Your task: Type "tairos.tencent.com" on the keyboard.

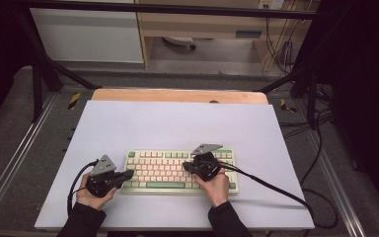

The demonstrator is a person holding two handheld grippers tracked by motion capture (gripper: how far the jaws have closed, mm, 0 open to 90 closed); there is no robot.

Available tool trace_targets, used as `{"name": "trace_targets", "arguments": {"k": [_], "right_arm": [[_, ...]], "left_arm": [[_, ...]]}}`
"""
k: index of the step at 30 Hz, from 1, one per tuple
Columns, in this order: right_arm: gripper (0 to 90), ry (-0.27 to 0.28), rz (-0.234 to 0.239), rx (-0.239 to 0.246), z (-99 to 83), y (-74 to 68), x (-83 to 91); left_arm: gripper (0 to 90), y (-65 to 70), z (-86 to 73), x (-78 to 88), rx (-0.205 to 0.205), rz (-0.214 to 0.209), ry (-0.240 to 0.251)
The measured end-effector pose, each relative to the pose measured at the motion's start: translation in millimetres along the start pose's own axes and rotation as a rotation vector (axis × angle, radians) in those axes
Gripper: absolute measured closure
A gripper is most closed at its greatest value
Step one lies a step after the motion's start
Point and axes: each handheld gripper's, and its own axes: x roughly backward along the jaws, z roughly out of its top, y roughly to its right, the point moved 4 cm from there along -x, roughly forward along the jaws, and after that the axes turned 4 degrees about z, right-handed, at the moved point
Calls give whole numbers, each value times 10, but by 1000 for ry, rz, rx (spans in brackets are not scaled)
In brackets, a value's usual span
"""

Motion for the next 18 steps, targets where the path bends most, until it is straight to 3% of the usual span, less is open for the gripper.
{"name": "trace_targets", "arguments": {"k": [8,18], "right_arm": [[900,-6,-4,15,-22,5,-43],[900,-1,13,33,-10,-64,66]], "left_arm": [[899,4,2,4,-2,-1,2],[899,-4,-3,6,-1,2,3]]}}
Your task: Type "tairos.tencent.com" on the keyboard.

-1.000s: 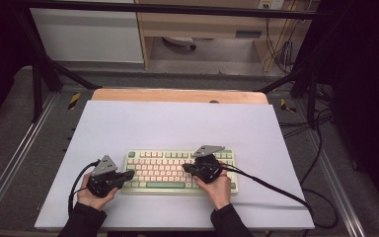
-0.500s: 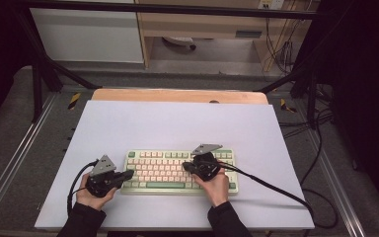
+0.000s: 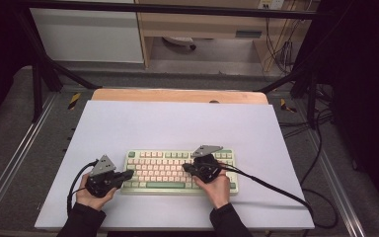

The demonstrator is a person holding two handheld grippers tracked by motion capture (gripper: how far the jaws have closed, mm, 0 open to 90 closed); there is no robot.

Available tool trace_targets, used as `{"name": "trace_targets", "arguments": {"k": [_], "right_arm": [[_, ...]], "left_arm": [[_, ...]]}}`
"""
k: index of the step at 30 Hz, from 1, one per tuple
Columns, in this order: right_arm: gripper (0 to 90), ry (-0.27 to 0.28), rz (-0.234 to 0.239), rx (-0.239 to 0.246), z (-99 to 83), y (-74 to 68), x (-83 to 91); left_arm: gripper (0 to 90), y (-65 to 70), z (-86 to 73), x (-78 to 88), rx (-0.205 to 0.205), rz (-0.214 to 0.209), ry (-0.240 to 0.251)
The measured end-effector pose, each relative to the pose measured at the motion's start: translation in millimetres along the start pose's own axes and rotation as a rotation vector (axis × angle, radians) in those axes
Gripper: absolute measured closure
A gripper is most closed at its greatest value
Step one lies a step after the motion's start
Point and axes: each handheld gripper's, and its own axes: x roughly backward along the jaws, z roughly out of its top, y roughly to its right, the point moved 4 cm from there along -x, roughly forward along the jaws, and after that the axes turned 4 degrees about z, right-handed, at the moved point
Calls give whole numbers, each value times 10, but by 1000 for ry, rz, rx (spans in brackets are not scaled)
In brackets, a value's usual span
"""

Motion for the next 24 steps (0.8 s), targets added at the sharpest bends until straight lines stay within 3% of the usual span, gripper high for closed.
{"name": "trace_targets", "arguments": {"k": [11,24], "right_arm": [[900,24,29,18,24,-115,125],[900,9,60,22,-9,-222,6]], "left_arm": [[899,-1,-2,-5,0,1,-1],[899,-4,-2,-3,2,3,0]]}}
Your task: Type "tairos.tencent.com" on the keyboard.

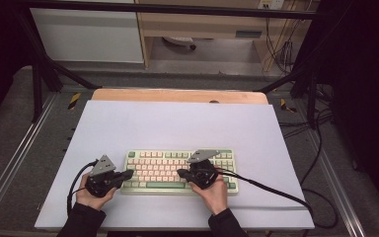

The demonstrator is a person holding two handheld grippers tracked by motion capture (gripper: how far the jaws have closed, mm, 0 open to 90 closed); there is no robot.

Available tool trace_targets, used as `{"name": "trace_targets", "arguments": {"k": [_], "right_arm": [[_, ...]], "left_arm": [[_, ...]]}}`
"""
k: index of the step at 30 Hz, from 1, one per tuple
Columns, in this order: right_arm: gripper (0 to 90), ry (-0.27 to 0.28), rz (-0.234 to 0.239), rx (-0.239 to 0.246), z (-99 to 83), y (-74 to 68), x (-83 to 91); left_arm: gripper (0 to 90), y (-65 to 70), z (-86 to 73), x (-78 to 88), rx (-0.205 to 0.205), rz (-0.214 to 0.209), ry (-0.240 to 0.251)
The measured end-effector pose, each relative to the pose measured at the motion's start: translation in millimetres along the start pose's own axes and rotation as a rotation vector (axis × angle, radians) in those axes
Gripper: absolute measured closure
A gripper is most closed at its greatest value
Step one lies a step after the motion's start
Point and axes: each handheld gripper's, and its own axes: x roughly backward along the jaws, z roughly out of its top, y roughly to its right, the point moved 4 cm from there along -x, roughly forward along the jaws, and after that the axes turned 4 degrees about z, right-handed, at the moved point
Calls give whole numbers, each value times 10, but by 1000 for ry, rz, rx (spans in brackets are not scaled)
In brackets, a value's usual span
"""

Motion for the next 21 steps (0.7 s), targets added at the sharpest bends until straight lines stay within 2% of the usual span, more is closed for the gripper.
{"name": "trace_targets", "arguments": {"k": [21], "right_arm": [[900,-10,25,-11,-79,-43,-116]], "left_arm": [[899,6,-5,-8,-2,1,-3]]}}
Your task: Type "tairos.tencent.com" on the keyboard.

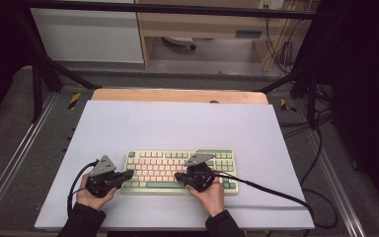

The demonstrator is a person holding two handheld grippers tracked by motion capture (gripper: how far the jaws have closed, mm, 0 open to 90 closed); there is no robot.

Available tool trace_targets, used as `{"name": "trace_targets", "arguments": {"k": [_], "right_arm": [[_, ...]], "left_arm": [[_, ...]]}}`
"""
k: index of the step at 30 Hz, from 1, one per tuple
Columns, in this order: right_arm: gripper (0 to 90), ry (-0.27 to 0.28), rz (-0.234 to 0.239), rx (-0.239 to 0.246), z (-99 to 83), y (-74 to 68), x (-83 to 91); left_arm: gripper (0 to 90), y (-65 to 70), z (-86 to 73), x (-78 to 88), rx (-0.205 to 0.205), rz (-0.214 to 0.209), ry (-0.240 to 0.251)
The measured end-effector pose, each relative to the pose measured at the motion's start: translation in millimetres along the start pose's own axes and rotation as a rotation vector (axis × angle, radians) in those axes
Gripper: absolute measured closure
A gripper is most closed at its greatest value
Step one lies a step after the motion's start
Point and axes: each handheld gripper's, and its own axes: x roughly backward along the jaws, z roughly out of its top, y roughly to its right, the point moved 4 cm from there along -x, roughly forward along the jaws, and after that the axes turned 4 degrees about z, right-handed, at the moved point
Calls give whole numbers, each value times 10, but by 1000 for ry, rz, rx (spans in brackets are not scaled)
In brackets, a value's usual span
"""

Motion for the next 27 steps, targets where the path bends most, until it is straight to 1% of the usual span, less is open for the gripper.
{"name": "trace_targets", "arguments": {"k": [3,4,5,10,13,19,20,23,25,27], "right_arm": [[900,-1,-1,4,-5,4,-7],[900,-7,-1,-2,-10,0,-10],[900,-12,-3,4,-21,5,-22],[900,-9,-4,5,-11,5,-4],[900,5,-2,6,24,0,53],[894,28,-31,26,102,31,213],[869,31,-35,26,111,40,244],[830,38,-47,17,119,84,334],[790,51,-52,7,110,125,400],[740,51,-57,2,87,169,467]], "left_arm": [[899,1,0,0,0,0,0],[899,1,1,0,0,-1,0],[899,2,1,1,-1,-1,0],[899,3,5,7,-2,-2,3],[899,2,8,12,-1,-2,5],[892,7,24,39,2,-11,11],[877,6,26,45,2,-14,9],[821,-5,32,60,4,-12,7],[759,-18,34,70,3,-12,4],[683,-31,33,78,1,-17,-1]]}}
